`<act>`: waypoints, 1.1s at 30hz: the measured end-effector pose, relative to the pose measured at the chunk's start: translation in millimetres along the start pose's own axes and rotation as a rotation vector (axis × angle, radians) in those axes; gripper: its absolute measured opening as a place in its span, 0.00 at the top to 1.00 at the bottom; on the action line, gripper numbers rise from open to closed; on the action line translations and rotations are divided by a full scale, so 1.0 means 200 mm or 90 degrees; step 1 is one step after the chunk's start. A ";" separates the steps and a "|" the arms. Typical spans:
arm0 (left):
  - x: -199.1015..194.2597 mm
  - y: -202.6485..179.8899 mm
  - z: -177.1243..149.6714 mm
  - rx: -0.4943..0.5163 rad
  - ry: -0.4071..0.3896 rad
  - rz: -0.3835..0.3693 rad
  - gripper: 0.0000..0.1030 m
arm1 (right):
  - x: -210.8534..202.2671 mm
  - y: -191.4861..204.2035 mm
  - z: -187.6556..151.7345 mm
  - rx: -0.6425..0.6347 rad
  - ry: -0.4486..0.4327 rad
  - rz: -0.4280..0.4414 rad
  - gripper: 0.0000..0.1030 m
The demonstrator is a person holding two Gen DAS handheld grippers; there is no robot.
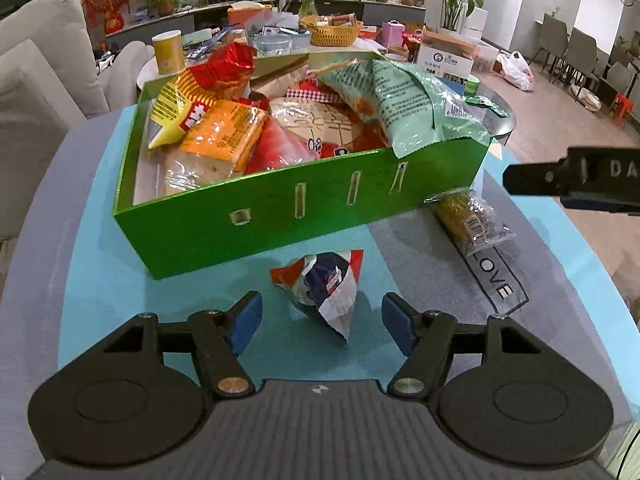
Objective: Organize snacks
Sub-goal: 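Grasp the crumpled bag with the left gripper while the right grasps the clear granola bag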
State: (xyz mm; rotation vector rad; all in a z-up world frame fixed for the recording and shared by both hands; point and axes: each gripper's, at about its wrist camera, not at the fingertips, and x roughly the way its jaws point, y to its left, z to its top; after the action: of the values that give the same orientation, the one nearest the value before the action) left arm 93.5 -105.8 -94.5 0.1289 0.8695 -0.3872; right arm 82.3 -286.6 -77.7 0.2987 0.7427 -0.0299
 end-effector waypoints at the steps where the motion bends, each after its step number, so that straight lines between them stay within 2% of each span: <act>1: 0.01 0.00 0.00 0.000 0.002 0.000 0.38 | 0.02 0.00 -0.01 -0.002 0.005 -0.001 0.35; 11: 0.11 0.01 0.03 -0.020 0.016 0.007 0.38 | 0.13 0.00 -0.03 -0.011 0.035 0.002 0.35; 19: 0.15 -0.01 0.05 0.002 -0.004 0.024 0.38 | 0.20 0.01 -0.03 -0.013 0.050 0.004 0.35; 21: 0.15 -0.02 0.04 0.016 -0.010 0.027 0.39 | 0.21 0.02 -0.04 -0.022 0.051 0.002 0.35; 24: 0.14 -0.04 0.01 0.032 -0.025 0.022 0.50 | 0.23 0.03 -0.04 -0.035 0.054 -0.003 0.35; 33: 0.11 -0.01 0.00 0.023 -0.034 0.005 0.52 | 0.28 0.08 -0.05 -0.082 0.057 -0.032 0.35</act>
State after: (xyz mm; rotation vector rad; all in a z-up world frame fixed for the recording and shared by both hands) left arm 105.1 -114.4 -111.1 0.1539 0.8088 -0.3981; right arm 119.1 -263.2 -118.4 0.1590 0.8377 -0.0154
